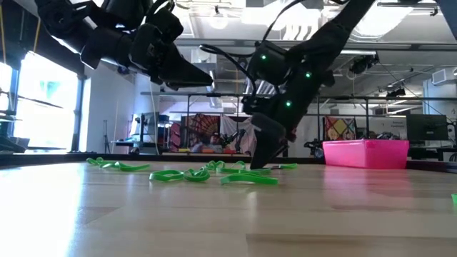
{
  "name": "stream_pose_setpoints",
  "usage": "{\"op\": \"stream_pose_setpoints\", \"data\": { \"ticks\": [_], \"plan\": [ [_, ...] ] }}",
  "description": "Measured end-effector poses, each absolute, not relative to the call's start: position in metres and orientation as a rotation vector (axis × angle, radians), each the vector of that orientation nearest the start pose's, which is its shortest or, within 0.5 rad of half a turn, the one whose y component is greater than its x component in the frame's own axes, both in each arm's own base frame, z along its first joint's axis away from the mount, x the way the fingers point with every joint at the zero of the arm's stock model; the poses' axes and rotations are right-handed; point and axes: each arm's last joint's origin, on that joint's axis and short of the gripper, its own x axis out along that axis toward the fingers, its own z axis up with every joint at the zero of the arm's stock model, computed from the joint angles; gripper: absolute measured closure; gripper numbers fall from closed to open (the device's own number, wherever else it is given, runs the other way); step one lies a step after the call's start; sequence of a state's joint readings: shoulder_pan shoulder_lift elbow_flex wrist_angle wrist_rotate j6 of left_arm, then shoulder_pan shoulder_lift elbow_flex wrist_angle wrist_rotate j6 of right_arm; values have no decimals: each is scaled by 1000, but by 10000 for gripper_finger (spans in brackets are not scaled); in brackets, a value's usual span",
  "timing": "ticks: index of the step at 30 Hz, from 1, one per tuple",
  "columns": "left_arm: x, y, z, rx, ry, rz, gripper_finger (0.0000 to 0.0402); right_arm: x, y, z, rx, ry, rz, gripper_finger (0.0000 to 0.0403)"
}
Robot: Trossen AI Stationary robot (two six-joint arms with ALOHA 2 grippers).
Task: Sort rubber bands into baskets
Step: Put the purple rubber band into the yellow bin
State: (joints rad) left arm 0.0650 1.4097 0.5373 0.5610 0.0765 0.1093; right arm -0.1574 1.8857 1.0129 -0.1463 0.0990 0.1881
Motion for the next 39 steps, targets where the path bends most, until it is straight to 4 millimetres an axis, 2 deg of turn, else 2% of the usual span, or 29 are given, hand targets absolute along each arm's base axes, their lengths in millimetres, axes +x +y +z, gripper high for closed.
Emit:
{"op": "stream_pose_setpoints", "data": {
  "ticks": [5, 11, 16, 19, 24, 34, 39],
  "plan": [
    [273, 16, 185, 86, 309, -28, 337, 352, -60, 120, 237, 1006, -348, 306],
    [273, 16, 186, 81, 301, -27, 337, 350, -66, 118, 218, 1027, -327, 393],
    [273, 15, 187, 21, 297, -20, 337, 344, -66, 126, 238, 1052, -313, 399],
    [273, 15, 187, 17, 297, -19, 337, 336, -59, 139, 227, 1075, -339, 400],
    [273, 15, 187, 16, 297, -24, 337, 325, -44, 171, 193, 1036, -401, 402],
    [273, 15, 187, 15, 298, -28, 337, 294, 4, 230, 147, 900, -476, 403],
    [273, 15, 186, 14, 299, -28, 337, 272, 25, 249, 134, 876, -506, 403]
  ]
}}
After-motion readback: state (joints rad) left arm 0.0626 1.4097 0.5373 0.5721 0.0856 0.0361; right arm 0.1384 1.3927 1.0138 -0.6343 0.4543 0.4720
